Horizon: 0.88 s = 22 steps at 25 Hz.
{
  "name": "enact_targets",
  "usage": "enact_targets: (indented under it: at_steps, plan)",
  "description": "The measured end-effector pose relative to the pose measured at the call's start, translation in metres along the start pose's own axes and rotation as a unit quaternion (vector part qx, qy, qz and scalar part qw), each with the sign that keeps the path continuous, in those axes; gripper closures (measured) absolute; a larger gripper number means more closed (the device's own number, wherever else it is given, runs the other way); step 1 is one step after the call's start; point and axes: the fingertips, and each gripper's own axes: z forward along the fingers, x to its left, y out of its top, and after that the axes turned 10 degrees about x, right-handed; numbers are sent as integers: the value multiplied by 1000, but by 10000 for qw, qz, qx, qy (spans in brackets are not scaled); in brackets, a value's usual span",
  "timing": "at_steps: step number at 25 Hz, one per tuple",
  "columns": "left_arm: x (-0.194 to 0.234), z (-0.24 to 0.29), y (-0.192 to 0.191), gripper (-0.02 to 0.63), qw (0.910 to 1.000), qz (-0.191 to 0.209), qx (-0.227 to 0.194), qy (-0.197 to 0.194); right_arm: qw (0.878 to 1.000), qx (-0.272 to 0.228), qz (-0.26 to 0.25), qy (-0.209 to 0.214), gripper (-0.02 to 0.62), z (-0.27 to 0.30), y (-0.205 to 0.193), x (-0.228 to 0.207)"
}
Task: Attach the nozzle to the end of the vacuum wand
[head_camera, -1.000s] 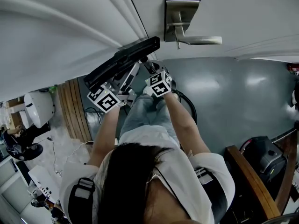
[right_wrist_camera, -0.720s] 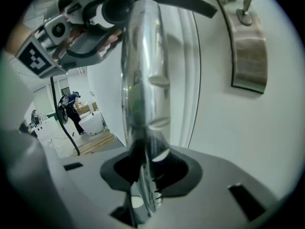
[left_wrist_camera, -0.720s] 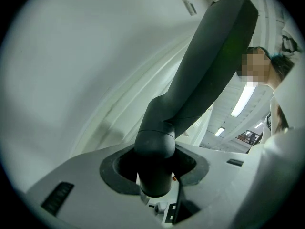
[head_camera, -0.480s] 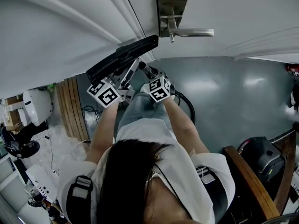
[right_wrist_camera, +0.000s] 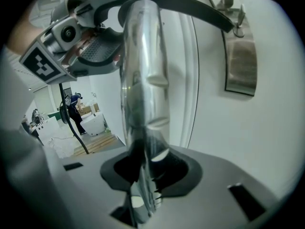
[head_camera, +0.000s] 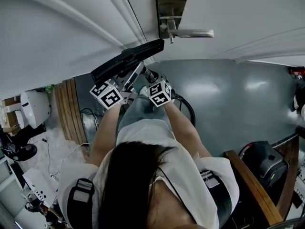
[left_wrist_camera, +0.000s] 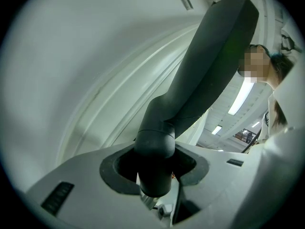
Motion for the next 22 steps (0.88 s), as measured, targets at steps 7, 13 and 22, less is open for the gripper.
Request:
enact_targets:
  at_steps: [7, 13, 22]
  plan:
    - [-1, 4, -8, 443, 9998, 81, 158, 23, 10000, 37, 18, 4, 482, -1, 0, 6]
    - [-2, 4, -10, 443, 9999, 56, 120, -18, 9999, 95, -69, 10, 482, -2, 0, 7]
    - [-5, 3, -12, 443, 9937, 884, 619, 293, 9994, 301, -156, -12, 482, 6, 0, 13]
